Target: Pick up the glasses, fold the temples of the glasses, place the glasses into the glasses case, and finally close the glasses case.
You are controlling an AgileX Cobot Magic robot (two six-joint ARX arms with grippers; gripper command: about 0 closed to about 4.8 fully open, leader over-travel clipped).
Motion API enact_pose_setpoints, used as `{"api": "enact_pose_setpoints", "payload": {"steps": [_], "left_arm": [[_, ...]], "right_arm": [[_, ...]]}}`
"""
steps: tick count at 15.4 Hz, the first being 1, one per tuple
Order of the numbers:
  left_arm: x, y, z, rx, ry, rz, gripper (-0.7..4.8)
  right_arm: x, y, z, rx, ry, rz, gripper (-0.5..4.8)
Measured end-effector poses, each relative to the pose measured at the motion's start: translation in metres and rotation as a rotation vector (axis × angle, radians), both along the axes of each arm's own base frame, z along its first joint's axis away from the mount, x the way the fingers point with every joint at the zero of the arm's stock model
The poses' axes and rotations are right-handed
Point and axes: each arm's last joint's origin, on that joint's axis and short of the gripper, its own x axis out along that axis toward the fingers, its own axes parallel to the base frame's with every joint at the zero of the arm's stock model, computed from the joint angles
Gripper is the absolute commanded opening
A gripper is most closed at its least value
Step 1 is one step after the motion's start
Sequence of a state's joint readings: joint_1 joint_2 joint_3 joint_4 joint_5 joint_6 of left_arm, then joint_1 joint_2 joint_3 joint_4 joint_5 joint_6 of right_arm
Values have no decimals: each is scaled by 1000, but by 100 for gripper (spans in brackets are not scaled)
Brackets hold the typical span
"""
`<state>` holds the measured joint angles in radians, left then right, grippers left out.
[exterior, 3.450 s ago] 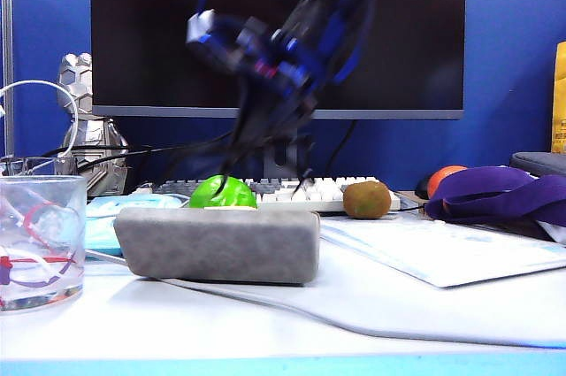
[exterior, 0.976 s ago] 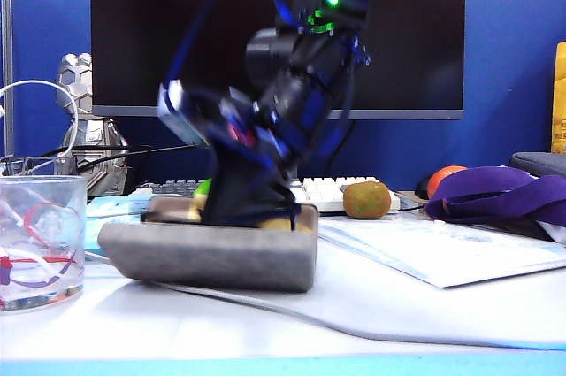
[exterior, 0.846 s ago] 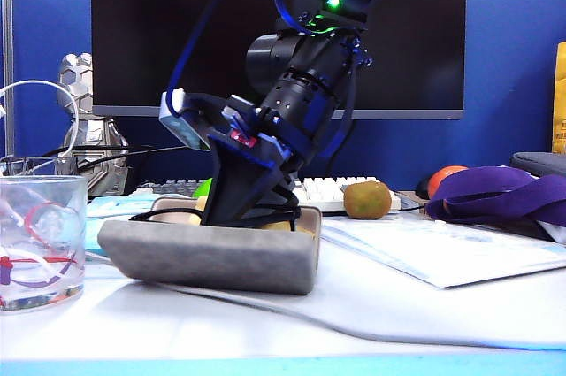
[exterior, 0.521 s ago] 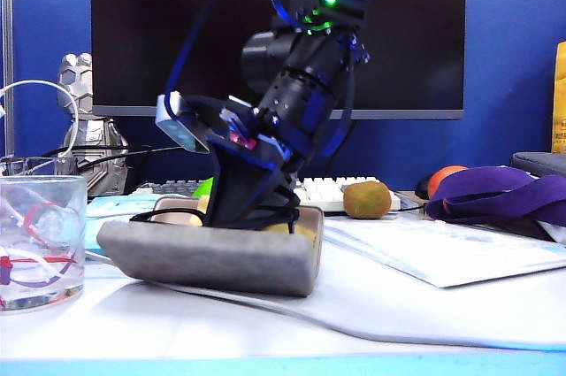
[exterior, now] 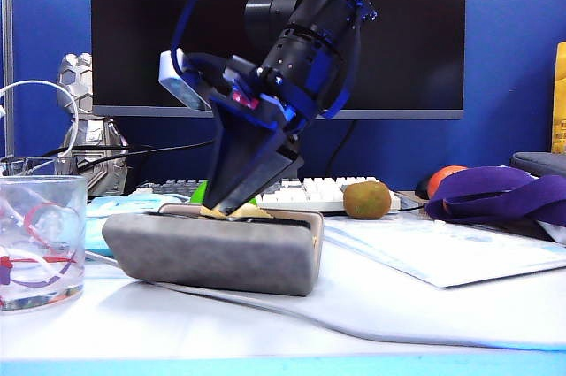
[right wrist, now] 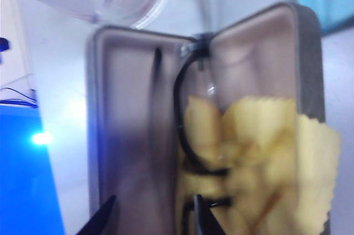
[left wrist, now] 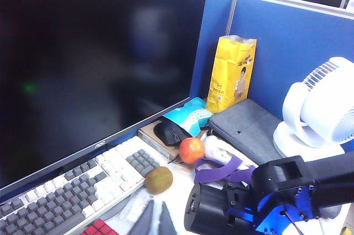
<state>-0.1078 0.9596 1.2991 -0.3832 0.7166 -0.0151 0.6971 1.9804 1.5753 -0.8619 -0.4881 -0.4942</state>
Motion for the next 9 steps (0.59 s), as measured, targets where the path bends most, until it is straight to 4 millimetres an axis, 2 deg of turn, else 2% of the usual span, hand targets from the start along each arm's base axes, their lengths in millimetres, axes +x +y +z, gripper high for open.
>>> {"api": "enact_pose_setpoints", "payload": {"steps": [1,9], "left_arm": [[0,0,0,0,0,0,-5],[0,0,0,0,3,0,-5]], "right_arm": [[0,0,0,-2,-6,-1,108],[4,5,1,-18,-102,-25,103]]}}
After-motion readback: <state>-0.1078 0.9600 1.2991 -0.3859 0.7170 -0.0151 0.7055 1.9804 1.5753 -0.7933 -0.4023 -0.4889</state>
